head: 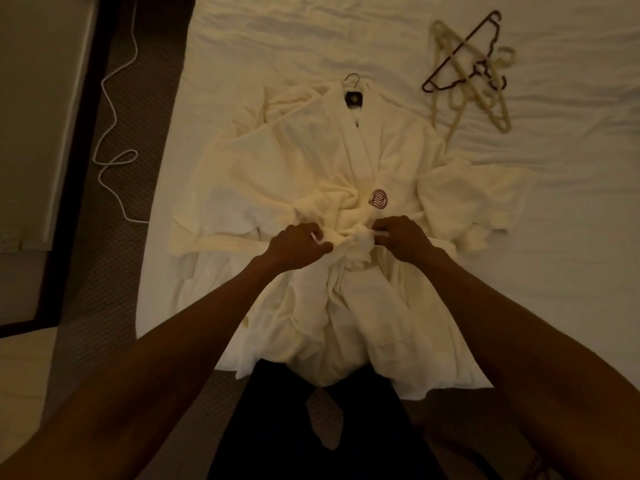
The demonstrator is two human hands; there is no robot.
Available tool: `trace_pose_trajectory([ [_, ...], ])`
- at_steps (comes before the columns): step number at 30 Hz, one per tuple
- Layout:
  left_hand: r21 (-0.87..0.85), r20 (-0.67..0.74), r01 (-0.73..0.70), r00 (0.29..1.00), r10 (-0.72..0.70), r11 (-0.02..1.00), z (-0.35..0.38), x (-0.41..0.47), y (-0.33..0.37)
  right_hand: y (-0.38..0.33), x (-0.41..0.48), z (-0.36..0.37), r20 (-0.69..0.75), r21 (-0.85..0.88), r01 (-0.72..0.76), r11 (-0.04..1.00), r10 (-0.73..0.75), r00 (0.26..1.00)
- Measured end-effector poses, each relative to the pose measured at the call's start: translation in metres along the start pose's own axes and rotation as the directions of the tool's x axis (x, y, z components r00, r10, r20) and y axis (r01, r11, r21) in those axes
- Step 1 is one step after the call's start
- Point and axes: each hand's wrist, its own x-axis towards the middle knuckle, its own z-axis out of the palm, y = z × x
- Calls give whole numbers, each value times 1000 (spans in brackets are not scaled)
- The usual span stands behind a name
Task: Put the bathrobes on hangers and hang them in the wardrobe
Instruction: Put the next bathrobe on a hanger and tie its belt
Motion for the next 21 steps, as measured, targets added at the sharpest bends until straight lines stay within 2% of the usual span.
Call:
trace_pose_trajectory([
  [3,23,84,-71,994,69,997,2,-6,6,2,3,-5,23,137,14,990,-17,1000],
  [6,62,7,-141,990,141,988,10,-5,3,3,5,-14,51,210,1,978,-12,999],
  [9,-42,-5,-173,985,173,984,6,0,1,7,5,-25,99,248,-28,968,4,995],
  [13,-136,-28,-146,989,144,980,-17,3,-7,16,2,-35,111,211,-13,977,-11,994],
  [18,-97,-21,-81,997,79,992,-48,3,-27,16,5,-38,129,161,-7,987,-14,992],
  [19,-87,-9,-66,998,65,994,-53,5,-31,13,7,-37,133,143,-2,990,-17,991],
  [21,-64,106,-29,994,36,998,-62,14,-31,10,17,-39,193,106,-15,994,-6,981],
])
